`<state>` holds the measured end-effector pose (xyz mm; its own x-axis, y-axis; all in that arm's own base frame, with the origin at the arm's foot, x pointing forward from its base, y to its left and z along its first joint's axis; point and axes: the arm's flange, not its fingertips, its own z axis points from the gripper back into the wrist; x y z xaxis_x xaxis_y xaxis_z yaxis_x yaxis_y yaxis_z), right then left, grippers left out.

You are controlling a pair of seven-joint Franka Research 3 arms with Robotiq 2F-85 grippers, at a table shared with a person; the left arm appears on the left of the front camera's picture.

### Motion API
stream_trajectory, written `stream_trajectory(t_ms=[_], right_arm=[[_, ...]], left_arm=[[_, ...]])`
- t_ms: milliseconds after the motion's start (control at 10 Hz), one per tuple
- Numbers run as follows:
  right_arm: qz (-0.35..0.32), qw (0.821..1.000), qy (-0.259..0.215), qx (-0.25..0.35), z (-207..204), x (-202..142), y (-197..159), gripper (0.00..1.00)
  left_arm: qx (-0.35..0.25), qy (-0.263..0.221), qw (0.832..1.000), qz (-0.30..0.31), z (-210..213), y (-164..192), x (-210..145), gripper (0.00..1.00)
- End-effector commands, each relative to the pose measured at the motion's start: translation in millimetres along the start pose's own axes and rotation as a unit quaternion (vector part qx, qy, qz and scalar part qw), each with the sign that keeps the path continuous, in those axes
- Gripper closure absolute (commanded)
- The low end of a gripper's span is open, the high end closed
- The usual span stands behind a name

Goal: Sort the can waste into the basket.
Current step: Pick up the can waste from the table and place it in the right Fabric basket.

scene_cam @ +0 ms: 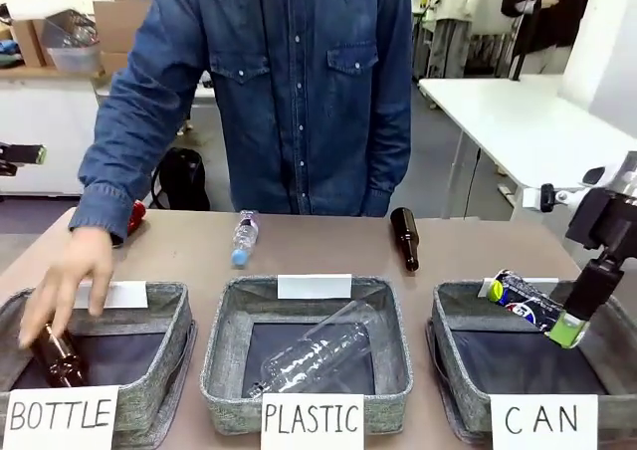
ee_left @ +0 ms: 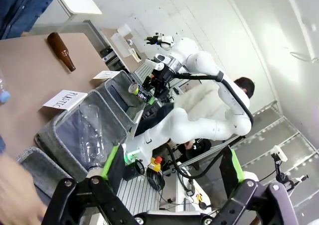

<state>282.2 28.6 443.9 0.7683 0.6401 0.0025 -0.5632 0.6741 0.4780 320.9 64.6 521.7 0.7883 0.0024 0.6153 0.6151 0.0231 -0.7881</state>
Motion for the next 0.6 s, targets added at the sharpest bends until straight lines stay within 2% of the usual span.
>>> stream_trajectory(t_ms=[0,500], right_arm=[[-0.018,0.999,-0.019,-0.027,-35.2,-13.7,3.1,0.0],[-0.028,0.998,-0.02,-0.05,-36.8,-6.9,2.7,0.0]], left_arm=[[-0.009,-0.005,1.0,-0.011,-0.8,-1.9,1.8,0.0],[-0.009,-0.005,1.0,-0.011,-0.8,-1.9,1.8,0.0]])
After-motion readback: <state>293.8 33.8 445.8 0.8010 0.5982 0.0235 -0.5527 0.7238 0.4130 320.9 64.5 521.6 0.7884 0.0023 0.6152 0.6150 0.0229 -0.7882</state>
